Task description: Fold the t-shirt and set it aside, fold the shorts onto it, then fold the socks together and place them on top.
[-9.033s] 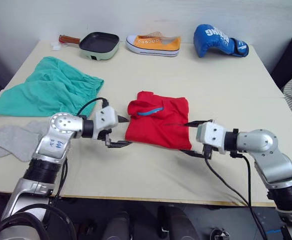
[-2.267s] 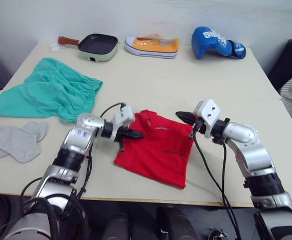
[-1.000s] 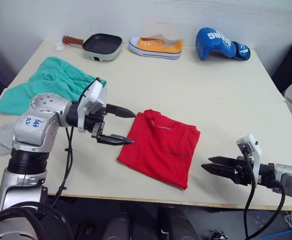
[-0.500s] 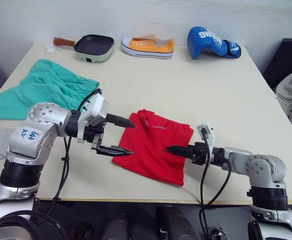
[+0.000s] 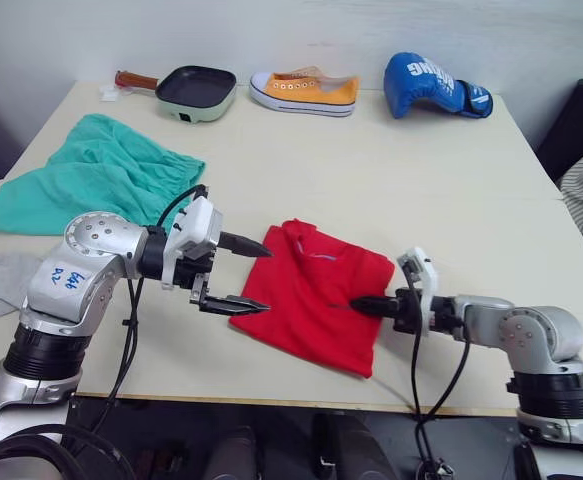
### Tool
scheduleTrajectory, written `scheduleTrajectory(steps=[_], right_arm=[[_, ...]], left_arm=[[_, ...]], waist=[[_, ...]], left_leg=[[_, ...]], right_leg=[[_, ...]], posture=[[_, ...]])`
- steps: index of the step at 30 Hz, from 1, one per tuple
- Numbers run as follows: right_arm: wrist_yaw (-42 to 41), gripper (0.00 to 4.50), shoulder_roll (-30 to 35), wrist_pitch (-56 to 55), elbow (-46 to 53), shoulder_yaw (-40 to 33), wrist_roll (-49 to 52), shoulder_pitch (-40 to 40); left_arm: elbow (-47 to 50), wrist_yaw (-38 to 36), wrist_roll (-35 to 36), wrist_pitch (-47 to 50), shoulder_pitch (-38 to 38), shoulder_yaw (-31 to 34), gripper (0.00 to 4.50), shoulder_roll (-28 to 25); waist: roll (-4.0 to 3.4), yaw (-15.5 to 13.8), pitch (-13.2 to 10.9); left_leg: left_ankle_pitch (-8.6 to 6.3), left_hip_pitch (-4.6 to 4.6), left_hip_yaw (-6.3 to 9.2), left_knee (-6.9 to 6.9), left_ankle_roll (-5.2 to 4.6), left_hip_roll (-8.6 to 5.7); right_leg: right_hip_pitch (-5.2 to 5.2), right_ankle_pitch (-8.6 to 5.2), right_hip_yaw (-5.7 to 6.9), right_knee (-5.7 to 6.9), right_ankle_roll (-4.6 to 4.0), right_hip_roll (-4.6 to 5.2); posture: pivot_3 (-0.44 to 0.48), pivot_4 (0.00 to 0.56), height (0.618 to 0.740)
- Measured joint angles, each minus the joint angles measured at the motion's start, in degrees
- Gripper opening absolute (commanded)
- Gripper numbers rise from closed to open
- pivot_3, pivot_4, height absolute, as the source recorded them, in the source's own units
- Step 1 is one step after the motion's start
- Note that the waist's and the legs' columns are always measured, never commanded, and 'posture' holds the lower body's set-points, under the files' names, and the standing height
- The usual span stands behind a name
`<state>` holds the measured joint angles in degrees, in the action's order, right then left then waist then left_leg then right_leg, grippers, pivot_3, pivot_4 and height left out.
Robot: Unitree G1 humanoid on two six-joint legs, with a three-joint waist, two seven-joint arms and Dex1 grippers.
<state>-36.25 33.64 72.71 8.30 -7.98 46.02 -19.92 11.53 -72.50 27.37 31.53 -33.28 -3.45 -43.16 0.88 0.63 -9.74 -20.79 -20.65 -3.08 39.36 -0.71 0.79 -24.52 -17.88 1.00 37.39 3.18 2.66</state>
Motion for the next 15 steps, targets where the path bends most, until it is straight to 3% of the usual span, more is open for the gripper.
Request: scheduleTrajectory(steps=[4,10,15], right_arm=[[-1.78,0.03,4.43,0.84,-0.13,-2.02,0.58,0.17],[-10.46,0.03,21.49,-5.86,-5.87,-5.5,-3.68,3.5],[-22.85,0.03,35.98,-27.16,-25.99,-1.39,-17.68,7.25]], left_arm=[[-0.11,0.68,-0.59,-1.34,0.0,-1.1,4.5,1.42],[-1.05,0.71,-0.79,-2.76,-0.12,-2.24,4.5,2.08],[-2.07,1.03,-1.52,-4.76,-0.12,-3.15,4.5,3.88]], waist=[[-0.14,-0.53,-0.09],[-0.2,-0.62,-0.12],[-0.32,-0.64,-0.19]], left_leg=[[0.0,0.0,-0.01,0.0,-0.01,-0.01],[0.0,-0.04,-0.01,-0.05,-0.04,-0.03],[0.04,0.03,-0.19,-0.06,-0.12,-0.09]], right_leg=[[-0.01,0.0,0.0,0.0,0.0,0.0],[-0.01,0.0,0.02,-0.1,0.01,-0.02],[0.03,0.04,-0.1,-0.39,0.08,-0.05]], posture=[[0.0,0.15,0.74],[0.0,0.15,0.74],[0.0,0.15,0.74]])
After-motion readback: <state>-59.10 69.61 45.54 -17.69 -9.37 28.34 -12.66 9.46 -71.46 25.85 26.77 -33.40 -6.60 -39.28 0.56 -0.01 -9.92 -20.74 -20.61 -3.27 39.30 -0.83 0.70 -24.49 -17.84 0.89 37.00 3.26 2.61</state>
